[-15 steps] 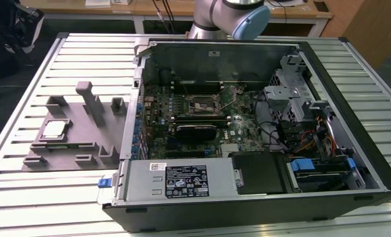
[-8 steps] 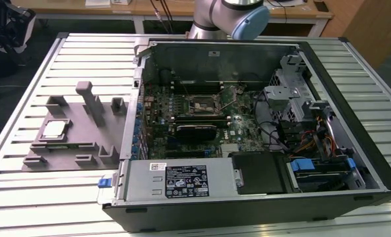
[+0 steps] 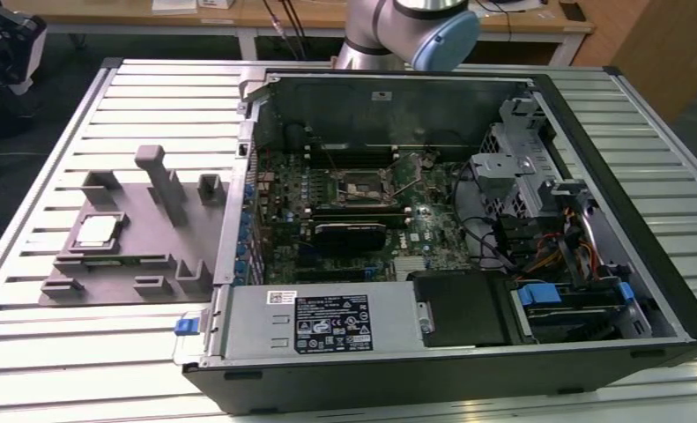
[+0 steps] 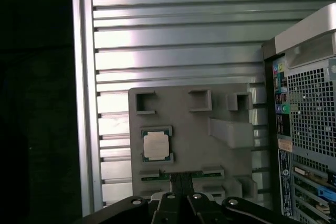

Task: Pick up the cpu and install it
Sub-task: 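Reach for the cpu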

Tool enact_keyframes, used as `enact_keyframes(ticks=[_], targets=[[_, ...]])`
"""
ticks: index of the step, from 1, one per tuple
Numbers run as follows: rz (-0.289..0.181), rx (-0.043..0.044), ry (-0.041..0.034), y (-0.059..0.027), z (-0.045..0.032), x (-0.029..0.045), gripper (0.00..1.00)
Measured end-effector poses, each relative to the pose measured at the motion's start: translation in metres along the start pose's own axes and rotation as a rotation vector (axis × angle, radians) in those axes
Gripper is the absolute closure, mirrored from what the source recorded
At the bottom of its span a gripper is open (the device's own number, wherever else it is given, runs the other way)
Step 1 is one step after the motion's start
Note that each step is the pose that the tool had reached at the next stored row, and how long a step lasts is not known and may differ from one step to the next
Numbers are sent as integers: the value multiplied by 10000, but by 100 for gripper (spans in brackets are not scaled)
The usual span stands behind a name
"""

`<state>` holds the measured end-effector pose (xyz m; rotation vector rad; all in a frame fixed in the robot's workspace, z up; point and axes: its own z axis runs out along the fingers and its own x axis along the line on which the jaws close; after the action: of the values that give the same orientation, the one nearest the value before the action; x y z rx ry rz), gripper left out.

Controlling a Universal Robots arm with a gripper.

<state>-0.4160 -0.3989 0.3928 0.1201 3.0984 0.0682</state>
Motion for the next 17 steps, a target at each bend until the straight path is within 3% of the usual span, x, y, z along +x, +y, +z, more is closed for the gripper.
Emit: enact_keyframes(ticks=[5,17], targets=[[-2,7,-1,-6,58,38,89],[-1,17,-2,-16,275,50,89]])
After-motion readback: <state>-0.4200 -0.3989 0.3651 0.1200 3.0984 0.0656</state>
